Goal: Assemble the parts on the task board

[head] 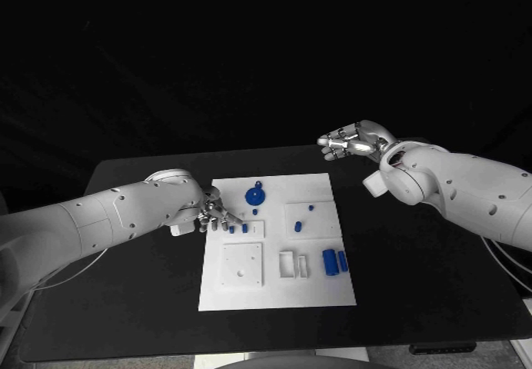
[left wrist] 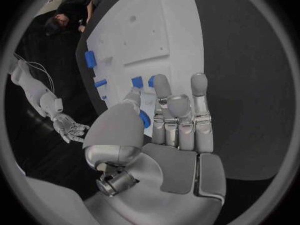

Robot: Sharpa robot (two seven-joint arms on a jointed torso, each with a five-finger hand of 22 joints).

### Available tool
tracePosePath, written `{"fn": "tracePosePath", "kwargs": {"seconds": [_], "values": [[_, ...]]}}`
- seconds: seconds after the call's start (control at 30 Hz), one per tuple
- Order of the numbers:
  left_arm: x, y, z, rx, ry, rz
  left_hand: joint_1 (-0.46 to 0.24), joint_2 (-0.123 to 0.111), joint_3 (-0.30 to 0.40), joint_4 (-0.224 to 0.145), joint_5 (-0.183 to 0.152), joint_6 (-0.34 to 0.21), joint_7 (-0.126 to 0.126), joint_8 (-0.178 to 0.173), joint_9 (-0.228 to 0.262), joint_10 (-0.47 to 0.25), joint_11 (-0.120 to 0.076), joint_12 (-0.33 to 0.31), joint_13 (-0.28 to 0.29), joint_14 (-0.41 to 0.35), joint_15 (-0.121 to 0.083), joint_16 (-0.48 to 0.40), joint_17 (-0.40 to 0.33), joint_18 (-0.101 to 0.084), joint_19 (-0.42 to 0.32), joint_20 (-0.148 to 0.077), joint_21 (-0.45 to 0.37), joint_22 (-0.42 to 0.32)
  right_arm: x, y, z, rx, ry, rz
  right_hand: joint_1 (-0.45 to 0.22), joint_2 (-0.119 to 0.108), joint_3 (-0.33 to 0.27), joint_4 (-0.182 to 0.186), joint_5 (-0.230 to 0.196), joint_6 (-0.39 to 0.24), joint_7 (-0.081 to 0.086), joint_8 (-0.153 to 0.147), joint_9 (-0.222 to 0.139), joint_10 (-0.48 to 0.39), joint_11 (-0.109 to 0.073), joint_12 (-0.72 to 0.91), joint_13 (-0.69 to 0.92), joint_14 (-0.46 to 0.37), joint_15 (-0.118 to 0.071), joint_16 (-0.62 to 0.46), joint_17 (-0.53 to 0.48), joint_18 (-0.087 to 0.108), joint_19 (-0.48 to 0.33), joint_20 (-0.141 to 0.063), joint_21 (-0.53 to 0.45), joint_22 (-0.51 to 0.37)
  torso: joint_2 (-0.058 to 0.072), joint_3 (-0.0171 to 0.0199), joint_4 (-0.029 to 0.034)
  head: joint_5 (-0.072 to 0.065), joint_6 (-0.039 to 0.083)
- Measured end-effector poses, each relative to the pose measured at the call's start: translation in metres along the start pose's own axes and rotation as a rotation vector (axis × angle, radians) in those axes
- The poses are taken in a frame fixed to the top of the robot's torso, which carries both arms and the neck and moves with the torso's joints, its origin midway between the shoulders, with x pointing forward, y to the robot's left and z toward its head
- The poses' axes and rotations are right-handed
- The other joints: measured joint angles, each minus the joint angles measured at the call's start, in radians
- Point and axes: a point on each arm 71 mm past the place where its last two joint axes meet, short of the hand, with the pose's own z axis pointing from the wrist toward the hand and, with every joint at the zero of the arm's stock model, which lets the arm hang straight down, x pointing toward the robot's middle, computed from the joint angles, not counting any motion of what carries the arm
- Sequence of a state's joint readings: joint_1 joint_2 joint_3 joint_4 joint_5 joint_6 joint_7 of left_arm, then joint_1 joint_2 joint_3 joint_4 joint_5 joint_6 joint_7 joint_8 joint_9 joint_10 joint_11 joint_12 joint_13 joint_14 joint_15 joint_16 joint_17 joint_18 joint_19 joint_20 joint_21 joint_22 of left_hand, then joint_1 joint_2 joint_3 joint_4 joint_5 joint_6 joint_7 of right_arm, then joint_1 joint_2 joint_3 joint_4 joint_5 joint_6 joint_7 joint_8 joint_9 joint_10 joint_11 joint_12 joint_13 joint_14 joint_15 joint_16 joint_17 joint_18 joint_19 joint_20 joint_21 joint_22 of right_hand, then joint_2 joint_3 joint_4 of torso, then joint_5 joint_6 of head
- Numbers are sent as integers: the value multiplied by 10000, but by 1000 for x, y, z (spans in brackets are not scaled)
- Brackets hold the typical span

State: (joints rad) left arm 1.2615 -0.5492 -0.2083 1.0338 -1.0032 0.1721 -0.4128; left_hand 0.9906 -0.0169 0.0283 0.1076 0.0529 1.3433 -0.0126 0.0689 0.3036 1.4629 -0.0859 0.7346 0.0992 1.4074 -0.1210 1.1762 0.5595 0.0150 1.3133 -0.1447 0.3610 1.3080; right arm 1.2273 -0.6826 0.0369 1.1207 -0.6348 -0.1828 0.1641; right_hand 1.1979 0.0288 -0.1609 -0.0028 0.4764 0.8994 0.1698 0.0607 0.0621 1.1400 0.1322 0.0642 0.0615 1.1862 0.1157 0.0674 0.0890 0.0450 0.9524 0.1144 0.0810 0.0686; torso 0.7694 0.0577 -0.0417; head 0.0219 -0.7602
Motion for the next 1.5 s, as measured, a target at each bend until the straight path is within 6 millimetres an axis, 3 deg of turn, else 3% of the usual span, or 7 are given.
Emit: {"fn": "tracePosePath", "kwargs": {"seconds": [0.27,0.4,0.63,0.8,1.13,1.23,1.5], "values": [[-5,4,-6,283,-449,-348,378,25,184,-389,98,-879,282,135,-44,25,295,-1137,-278,-721,112,-787,-364,1,-502,164,-639,-111,-1,-1,-1,29,-14,-1,0,0,0,0,0,0,0,0,0,0,0,0,0,0,0,0,0,1,0,0,0,0,-1,-11,5,-13,82],[-12,-3,-13,1050,-1135,-927,1285,272,190,-1283,1182,-1946,606,639,-341,-622,639,-2974,-339,-1566,487,-2144,-1221,1,-987,552,-1895,-1060,-1,-2,-1,47,-32,-6,0,0,0,0,0,0,0,0,0,0,0,0,0,0,0,0,0,1,0,0,0,1,-2,-12,16,-21,128],[-24,-22,-23,2833,-2744,-1848,3375,291,887,-3044,2403,-2551,1059,647,-1483,-1714,1184,-5702,-375,-1912,875,-3567,-2207,0,-1148,829,-2744,-1656,-2,-3,-1,70,-60,-14,0,0,30,-31,20,0,0,0,0,0,0,0,0,0,0,0,0,0,0,0,0,1,-2,-12,18,21,201],[-28,-39,-28,4023,-3877,-1800,3875,257,1281,-3909,2323,-2501,1110,734,-2334,-1876,1419,-6670,-374,-1857,930,-3627,-2323,393,-1562,934,-2044,-84,-3,-4,-1,80,-72,-17,0,0,29,-29,39,0,0,0,0,0,0,0,0,0,0,0,0,0,0,0,0,1,3,-12,5,47,224],[-21,-59,-30,5386,-5568,186,3810,-219,2209,-3890,1779,-2436,1114,112,-2376,-2393,1575,-6706,-384,-1666,971,-3250,-2312,547,-1773,982,-957,1,-2,-3,0,75,-59,-12,0,0,29,-29,39,0,0,0,0,0,0,0,0,0,0,0,0,1,0,0,0,1,8,-6,2,57,247],[-16,-63,-29,5638,-5903,1015,3658,-372,1984,-3815,1381,-2436,1114,36,-2375,-2547,1571,-6707,-383,-1603,963,-3044,-2260,549,-1588,1031,-1100,0,-2,-3,0,70,-53,-10,0,0,29,-29,39,0,0,0,0,0,0,0,0,0,0,0,0,0,0,0,0,2,9,-7,-2,58,250],[-5,-68,-25,5946,-6253,2847,3618,-411,1265,-3580,1317,-2463,1088,36,-2375,-2966,1681,-6707,-383,-1532,1033,-2890,-2341,549,-1083,1091,-1855,-247,-2,-3,-1,73,-53,-10,0,0,29,-29,39,0,0,0,0,0,0,0,0,0,0,0,0,0,0,0,0,2,11,-8,5,12,261]]}}
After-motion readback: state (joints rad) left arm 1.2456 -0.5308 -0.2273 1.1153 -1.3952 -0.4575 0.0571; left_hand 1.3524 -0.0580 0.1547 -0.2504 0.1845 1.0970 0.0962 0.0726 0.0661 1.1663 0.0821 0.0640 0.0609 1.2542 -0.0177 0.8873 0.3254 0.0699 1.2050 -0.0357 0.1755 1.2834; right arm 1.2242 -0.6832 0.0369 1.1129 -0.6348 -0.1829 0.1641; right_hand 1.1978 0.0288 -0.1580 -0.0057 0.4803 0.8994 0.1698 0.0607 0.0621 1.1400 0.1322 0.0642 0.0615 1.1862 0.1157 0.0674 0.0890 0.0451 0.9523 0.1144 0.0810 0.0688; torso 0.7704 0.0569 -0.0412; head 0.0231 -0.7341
